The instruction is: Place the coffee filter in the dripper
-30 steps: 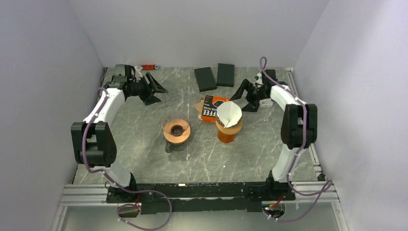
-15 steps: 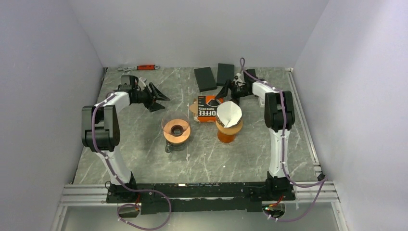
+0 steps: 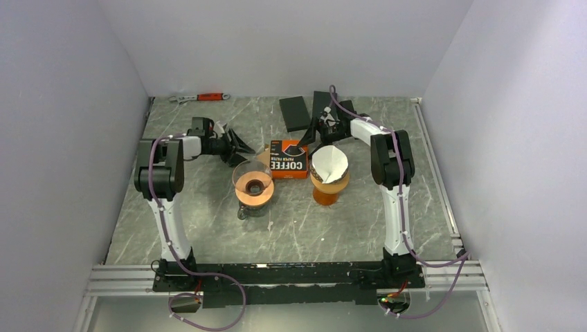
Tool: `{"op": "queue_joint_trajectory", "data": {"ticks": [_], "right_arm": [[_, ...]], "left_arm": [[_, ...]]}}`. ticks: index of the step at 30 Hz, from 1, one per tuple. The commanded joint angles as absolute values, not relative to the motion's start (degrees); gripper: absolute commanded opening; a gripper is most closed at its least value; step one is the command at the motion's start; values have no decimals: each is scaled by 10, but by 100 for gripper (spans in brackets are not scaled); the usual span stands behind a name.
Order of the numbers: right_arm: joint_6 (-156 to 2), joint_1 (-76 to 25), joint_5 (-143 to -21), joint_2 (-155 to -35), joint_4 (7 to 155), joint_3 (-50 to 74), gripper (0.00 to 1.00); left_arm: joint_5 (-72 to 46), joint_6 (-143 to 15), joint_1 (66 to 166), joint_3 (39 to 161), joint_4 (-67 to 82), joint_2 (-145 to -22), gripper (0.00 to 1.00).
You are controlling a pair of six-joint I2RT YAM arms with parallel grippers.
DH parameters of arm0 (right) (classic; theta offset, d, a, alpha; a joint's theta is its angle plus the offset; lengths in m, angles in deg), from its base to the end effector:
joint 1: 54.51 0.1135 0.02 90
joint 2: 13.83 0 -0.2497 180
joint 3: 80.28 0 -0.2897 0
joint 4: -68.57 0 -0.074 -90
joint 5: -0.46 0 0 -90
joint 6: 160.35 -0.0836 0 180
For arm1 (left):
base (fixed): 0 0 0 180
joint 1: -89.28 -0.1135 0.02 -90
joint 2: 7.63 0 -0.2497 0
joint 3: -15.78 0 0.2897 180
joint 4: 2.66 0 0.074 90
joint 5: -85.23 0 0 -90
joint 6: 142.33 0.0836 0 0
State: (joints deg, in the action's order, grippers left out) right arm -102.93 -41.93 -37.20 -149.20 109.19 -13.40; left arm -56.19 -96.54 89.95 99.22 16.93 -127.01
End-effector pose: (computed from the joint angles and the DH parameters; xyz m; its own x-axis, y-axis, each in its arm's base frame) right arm 0.4959 0.1785 0.0679 -0.9933 0.1154 -0.0049 0.0587 0.5406 0.8392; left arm 0.4476 -0.0706 0.0571 -0.9045 -0.4243 0.0437 -0.2525 0.4500 -0.8566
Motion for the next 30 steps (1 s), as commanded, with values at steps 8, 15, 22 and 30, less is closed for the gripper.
{"op": "queue_joint_trajectory", "data": {"ticks": [8,15,22,30], "right_arm": [[-1011,-424,-355,-1488,1111,-133,83],[-1000,-425,-350,-1483,1123,-134,84],[-987,-426,-354,-1476,1132,-125,84],[-980,-433,-382,-1455,1140,-119,84]], "left_arm": [[-574,-984,923,1025,100,-1318,50],[-564,-1008,938,1033,53,-1347,48],[-562,-1021,952,1042,31,-1367,32],[-528,-940,952,1077,153,-1334,0]]}}
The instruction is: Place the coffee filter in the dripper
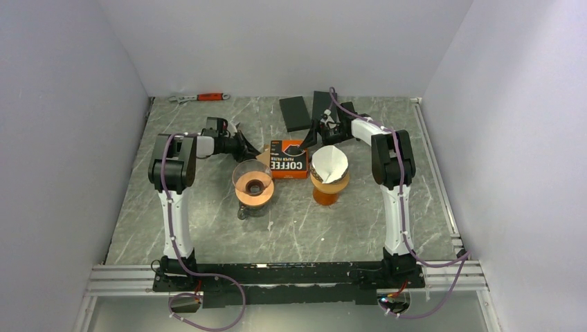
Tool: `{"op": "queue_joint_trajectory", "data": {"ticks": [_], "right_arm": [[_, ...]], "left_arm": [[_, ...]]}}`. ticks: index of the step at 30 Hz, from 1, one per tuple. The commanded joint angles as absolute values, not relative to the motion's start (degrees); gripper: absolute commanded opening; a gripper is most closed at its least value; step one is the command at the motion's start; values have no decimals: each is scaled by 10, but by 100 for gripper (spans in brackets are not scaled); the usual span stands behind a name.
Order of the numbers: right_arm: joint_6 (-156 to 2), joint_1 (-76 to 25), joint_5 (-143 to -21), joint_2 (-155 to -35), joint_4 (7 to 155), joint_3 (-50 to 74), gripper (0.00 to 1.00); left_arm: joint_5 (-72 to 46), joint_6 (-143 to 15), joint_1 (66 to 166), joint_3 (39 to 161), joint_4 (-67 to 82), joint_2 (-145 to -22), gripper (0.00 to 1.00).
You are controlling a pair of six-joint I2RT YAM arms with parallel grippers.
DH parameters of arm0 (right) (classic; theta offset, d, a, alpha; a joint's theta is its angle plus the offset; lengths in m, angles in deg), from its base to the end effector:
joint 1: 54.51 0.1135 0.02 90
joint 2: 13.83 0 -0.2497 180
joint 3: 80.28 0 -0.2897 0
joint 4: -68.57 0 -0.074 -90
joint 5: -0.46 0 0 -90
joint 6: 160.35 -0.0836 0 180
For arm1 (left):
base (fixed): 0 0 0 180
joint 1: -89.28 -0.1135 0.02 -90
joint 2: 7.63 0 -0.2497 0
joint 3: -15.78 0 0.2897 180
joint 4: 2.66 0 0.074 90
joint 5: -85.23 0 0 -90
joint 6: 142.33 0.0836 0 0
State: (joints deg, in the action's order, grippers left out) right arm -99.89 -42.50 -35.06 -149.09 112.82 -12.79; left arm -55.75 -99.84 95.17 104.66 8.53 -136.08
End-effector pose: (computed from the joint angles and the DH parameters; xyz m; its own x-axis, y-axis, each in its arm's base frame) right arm 0.4870 0.1732 0.0644 -0.9963 0.0809 0.0294 0.0681 0.5313 0.8445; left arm 0.4695 -0.1137 0.0264 -0.9285 -0.3709 0.0164 -0.1942 0.4476 -0.8729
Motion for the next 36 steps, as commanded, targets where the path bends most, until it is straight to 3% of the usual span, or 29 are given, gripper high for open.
{"op": "queue_joint_trajectory", "data": {"ticks": [1,5,8,10,16,29,36], "right_arm": [[-982,-435,-387,-1450,1139,-116,84],[-983,-439,-395,-1435,1133,-103,84],[-980,-440,-397,-1428,1133,-98,84],[-979,-440,-397,-1425,1132,-95,84],[-979,-441,-395,-1421,1131,-88,84],[-982,-441,-393,-1414,1121,-71,84],[-982,-441,-398,-1405,1121,-66,84]], "left_arm": [[-518,-931,951,1080,168,-1327,0],[-486,-910,943,1082,217,-1302,0],[-492,-907,937,1080,227,-1290,31],[-496,-907,935,1076,227,-1281,43],[-535,-950,932,1033,159,-1255,47],[-554,-958,957,1026,134,-1285,39],[-545,-942,957,1032,154,-1284,0]]}}
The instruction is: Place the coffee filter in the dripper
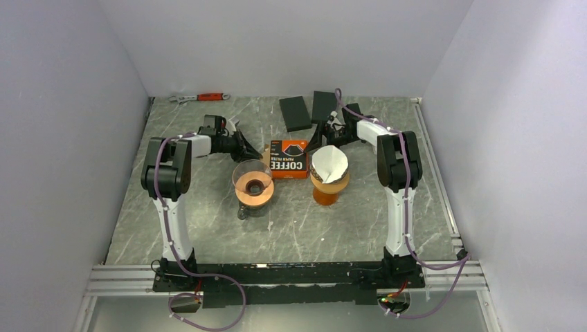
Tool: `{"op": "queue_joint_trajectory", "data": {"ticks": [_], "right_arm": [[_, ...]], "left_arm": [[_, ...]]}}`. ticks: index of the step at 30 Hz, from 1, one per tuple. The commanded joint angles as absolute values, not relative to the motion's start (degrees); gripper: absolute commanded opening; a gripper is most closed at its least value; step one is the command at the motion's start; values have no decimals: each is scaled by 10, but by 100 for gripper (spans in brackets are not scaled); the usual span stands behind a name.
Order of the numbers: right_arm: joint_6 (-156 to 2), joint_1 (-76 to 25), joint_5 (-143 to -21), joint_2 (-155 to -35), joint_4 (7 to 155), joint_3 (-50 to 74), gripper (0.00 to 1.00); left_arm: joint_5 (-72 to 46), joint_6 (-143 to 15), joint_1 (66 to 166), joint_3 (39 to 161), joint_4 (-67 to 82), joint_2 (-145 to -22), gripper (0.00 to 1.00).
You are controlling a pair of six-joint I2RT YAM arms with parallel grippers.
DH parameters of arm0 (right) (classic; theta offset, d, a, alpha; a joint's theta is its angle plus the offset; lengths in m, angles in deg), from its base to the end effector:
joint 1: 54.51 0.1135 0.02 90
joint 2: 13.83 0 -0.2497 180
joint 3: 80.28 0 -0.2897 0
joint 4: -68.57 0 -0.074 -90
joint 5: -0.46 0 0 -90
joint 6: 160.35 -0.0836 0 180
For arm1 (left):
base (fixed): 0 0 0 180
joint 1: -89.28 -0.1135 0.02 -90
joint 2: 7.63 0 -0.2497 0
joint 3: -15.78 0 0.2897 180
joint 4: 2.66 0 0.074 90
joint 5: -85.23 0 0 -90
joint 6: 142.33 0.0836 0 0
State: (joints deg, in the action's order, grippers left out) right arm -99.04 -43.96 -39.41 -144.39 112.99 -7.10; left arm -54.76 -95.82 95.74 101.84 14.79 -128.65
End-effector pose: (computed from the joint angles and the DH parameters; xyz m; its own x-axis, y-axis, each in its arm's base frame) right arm 0.4749 0.1537 0.0681 -0.9916 0.1284 0.0157 0.0889 0.5886 0.8035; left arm 0.4539 -0.1158 0.0603 -0.9405 -0.3388 -0.0249 -0.1526 0.4867 -0.8601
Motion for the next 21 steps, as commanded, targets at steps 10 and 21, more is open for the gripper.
{"op": "queue_joint_trajectory", "data": {"ticks": [10,21], "right_arm": [[-972,-444,-423,-1387,1142,-75,84],[-979,-467,-575,-1279,1197,-94,99]], "left_arm": [[-462,-880,941,1036,287,-1218,0],[-330,-785,923,1137,490,-1137,0]]}}
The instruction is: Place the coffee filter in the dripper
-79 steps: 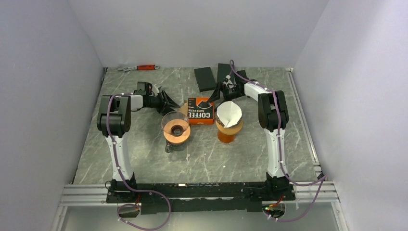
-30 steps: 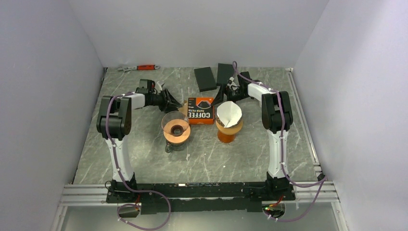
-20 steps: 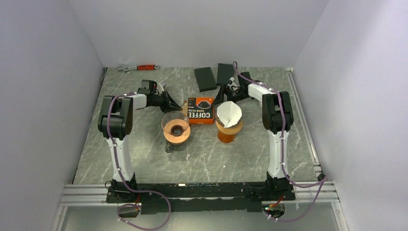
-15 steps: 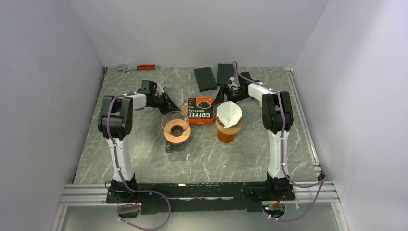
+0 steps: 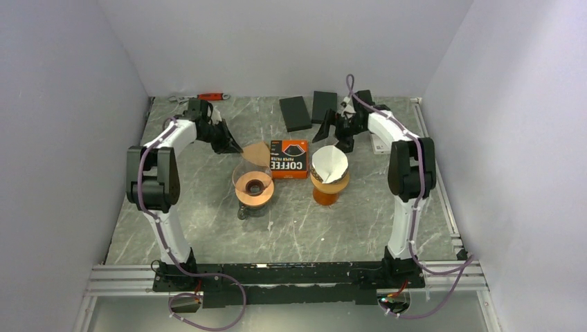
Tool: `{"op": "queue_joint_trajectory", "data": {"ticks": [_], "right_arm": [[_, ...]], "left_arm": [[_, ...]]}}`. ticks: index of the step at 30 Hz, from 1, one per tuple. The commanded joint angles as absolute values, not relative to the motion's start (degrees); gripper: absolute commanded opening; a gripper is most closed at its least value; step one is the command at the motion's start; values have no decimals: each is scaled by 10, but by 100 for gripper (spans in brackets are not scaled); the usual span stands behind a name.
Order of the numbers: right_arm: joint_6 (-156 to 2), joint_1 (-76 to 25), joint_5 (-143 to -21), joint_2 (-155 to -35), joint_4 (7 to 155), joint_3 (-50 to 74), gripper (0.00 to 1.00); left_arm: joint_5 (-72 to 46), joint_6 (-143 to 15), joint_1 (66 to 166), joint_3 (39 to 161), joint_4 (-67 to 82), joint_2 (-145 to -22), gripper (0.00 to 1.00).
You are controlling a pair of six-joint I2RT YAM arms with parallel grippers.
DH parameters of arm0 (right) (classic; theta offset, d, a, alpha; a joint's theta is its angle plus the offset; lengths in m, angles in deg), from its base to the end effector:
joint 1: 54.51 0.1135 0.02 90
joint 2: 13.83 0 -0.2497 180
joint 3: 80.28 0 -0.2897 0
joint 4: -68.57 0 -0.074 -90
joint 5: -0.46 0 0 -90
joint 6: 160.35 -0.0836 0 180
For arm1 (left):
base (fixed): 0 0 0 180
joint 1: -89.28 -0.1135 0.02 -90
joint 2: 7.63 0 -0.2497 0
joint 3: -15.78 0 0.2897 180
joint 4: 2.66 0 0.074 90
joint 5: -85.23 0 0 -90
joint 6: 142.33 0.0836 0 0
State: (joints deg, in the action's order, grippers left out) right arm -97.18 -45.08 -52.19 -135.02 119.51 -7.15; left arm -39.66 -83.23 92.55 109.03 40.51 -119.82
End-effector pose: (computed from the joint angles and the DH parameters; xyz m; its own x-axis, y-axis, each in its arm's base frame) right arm 0.4739 0.1301 0.1279 -0.9713 0.2024 -0.1248 0.0647 0.7298 0.6806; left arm 0.4515 -0.0737 0.1247 -0.9184 -0.3694 -0.1418 -0.1838 0.7155 -0.6740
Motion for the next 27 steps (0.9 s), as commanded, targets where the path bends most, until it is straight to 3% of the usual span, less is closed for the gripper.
{"op": "queue_joint_trajectory", "data": {"ticks": [1,7,17,27], "right_arm": [[-981,-470,-579,-1270,1196,-98,99],[-988,-484,-597,-1211,1203,-133,100],[-942,-473,-626,-1098,1212,-169,100],[-847,-319,-730,-1018,1223,-225,99]], "left_arm": [[-314,-781,922,1147,509,-1129,0],[-266,-776,922,1234,598,-1089,0],[-277,-873,922,1305,608,-982,0],[-274,-1079,922,1300,591,-861,0]]}}
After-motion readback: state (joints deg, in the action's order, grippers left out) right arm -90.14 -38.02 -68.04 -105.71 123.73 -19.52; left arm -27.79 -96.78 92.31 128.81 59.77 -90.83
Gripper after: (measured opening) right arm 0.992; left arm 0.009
